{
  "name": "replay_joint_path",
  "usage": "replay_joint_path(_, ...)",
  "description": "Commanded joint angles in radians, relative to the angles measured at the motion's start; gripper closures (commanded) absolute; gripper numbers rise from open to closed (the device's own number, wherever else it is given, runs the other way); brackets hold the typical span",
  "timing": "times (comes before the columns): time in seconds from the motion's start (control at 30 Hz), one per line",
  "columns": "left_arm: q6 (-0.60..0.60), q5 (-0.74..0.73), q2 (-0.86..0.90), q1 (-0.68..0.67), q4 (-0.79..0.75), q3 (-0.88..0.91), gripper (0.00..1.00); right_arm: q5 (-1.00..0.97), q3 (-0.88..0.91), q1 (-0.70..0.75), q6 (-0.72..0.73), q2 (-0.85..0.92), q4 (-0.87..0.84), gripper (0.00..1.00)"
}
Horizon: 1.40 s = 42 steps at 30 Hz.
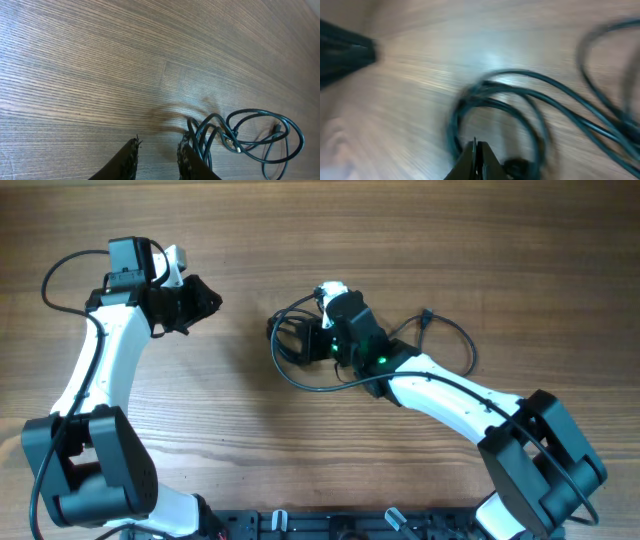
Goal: Untangle cables
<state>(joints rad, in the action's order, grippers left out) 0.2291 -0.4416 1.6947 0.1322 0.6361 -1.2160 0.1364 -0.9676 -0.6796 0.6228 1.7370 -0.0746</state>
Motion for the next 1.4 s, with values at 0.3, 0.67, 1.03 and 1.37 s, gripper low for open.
replay_joint_path(0.3, 0.127, -0.032, -0.011, -0.048, 0.117, 0.008, 0.63, -0.113, -0.006, 0.005, -0.017, 0.021, 0.08, 0.8)
replay_joint_path(0.67, 0.381, 0.011, -0.011, -0.243, 0.138, 0.008, 0.67, -0.086, -0.006, 0.006, -0.018, 0.021, 0.084, 0.96)
replay_joint_path(1.03, 0.486, 0.166, 0.057, -0.38, 0.162, 0.008, 0.59, -0.096, -0.006, 0.096, -0.003, 0.021, 0.164, 0.96)
replay_joint_path(1.37, 0.429, 0.355, 0.195, -0.388, 0.16, 0.008, 0.73, -0.096, -0.006, 0.131, 0.034, 0.024, 0.206, 0.96)
